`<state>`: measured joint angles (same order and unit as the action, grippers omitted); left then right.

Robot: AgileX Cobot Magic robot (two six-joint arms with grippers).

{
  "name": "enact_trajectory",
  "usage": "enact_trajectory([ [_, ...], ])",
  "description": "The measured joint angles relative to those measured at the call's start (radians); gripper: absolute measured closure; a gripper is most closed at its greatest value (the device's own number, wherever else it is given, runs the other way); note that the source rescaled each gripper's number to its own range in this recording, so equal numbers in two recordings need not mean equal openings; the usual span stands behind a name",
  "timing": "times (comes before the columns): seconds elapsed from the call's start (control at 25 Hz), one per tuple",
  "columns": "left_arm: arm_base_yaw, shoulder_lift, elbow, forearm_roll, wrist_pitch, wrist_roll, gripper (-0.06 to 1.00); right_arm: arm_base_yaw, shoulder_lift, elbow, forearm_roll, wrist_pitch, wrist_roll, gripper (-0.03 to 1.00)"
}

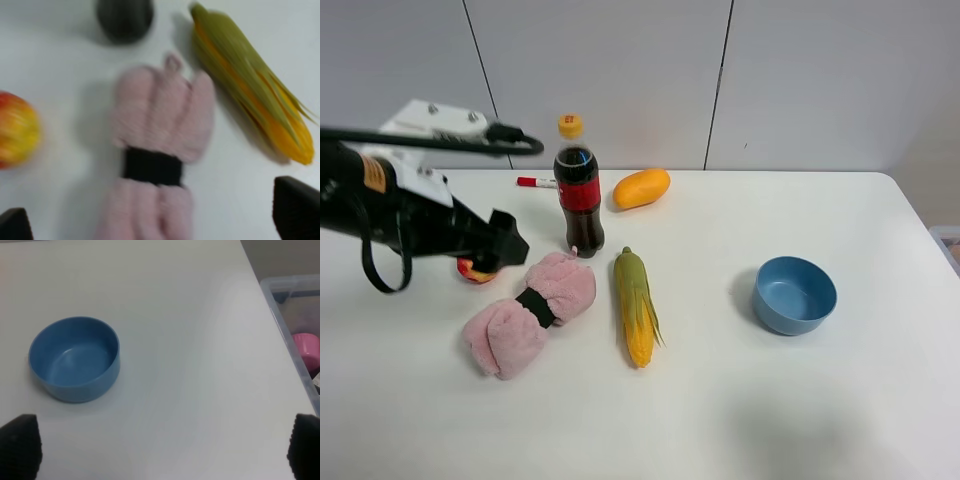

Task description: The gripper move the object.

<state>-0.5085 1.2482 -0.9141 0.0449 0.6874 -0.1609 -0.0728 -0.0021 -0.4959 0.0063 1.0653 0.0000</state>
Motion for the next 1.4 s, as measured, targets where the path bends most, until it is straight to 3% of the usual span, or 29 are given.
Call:
enact_trajectory([
  [0.16,0.144,0.0,-0.134,0.118,0.049,0.023,0.01,0.0,0.0,0.0,0.0,0.0,0.0,-0.03],
  [0.28,0.293,0.0,-0.185,0.175,0.002,0.03,0.01,0.0,0.0,0.0,0.0,0.0,0.0,-0.03],
  [0.44,0.519,0.0,-0.205,0.161,-0.131,0.032,0.01,0.0,0.0,0.0,0.0,0.0,0.0,-0.03],
  [0.56,0.62,-0.008,-0.206,0.091,-0.114,0.067,0.01,0.0,0.0,0.0,0.0,0.0,0.0,-0.03],
  [0.72,0.658,-0.057,-0.206,0.026,0.056,0.169,0.01,0.0,0.0,0.0,0.0,0.0,0.0,-0.03],
  [1.0,0.659,-0.261,-0.206,-0.063,0.325,0.213,0.01,0.0,0.0,0.0,0.0,0.0,0.0,-0.03],
  [1.4,0.659,-0.663,-0.187,-0.1,0.432,0.213,0.01,0.0,0.0,0.0,0.0,0.0,0.0,-0.03],
])
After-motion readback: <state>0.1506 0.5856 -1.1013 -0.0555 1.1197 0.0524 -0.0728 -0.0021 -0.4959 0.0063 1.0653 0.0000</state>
